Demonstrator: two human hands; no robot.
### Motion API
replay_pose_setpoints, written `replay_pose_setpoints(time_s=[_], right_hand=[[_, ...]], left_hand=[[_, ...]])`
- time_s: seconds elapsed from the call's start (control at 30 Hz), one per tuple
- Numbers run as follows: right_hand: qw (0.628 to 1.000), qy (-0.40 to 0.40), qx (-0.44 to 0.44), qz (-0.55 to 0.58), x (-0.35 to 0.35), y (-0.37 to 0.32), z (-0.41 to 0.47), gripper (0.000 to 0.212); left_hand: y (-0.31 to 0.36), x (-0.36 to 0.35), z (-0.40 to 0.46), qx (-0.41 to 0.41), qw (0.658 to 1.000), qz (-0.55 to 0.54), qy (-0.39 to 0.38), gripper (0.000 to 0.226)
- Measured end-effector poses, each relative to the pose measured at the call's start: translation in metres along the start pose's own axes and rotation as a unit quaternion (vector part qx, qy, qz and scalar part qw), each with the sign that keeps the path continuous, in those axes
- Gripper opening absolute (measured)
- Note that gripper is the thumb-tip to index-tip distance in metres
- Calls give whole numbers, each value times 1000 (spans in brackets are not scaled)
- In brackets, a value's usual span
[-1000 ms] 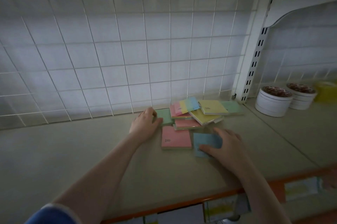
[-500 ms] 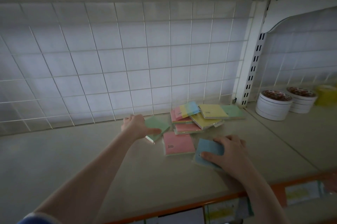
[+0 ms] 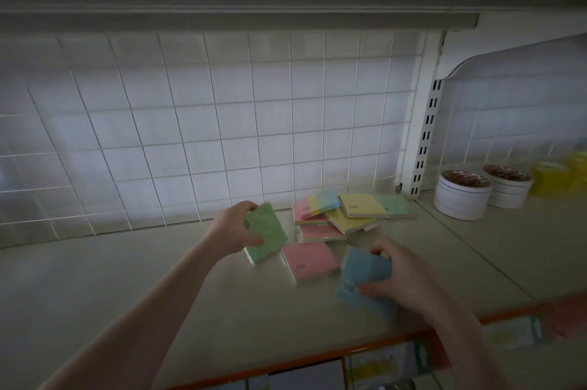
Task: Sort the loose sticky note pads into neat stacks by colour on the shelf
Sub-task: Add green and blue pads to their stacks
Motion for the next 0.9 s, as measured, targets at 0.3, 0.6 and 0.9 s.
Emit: replay_pose_setpoints(time_s=[0.3,0.6,0.9], right_hand=[[984,33,55,168,9,-8,-15,31],[924,140,32,356,-15,-41,0,9],[897,148,42,414,-77,-119,19,10]], left_hand=[[-10,16,-28,28,986,-162,-32,27],[-51,43,-79,139,929,-341,-35,17],[-125,117,-129,153,859,-489,0,16]])
Point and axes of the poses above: each hand's wrist, its own z-axis towards the middle knuckle, its own x-axis out of the back of the hand, y = z × x, the point moved 5 cm from there along z, towards the middle knuckle, and after that the axes turned 15 degrees about x, right-handed, at the moved point
